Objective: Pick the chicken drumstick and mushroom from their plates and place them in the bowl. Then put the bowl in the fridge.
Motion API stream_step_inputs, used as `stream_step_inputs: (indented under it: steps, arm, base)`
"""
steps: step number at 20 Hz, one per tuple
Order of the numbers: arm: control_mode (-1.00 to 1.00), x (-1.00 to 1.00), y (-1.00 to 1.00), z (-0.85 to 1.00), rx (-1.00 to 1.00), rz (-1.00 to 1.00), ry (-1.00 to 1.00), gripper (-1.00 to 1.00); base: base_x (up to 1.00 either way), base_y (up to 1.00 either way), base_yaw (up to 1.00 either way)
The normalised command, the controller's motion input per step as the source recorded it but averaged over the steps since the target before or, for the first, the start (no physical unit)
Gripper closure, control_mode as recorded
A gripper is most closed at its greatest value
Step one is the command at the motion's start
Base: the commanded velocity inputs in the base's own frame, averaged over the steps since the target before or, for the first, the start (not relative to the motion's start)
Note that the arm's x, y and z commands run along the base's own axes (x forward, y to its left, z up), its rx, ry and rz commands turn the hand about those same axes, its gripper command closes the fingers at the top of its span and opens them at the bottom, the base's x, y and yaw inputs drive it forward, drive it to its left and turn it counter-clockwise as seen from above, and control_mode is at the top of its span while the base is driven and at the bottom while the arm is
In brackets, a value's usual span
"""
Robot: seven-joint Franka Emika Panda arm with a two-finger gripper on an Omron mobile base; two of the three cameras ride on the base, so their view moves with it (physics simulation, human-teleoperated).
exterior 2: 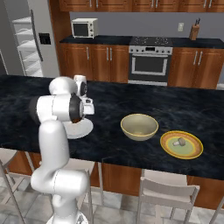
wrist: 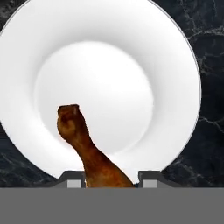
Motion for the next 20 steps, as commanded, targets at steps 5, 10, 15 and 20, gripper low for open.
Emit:
stream_step_inputs:
  steps: [5, 10, 15, 20]
  arm:
    - [-1.0, -0.07, -0.6, 0.31, -0.02, 0.0, -0.08, 1.0]
    - [-1.0, -0.08, -0.71, 0.23, -0.05, 0.0, -0.2, 1.0]
    - [-1.0, -0.2, -0.79, 0.16, 0.0, 0.0, -0.35, 1.0]
    - [-1.0, -0.16, -0.83, 0.11, 0.0, 0.0, -0.31, 1.0]
  base:
    - [0.0, 0.0, 0.0]
    - [0.0, 0.0, 0.0]
    - [0.0, 0.0, 0.0]
    - [0.0, 0.0, 0.0]
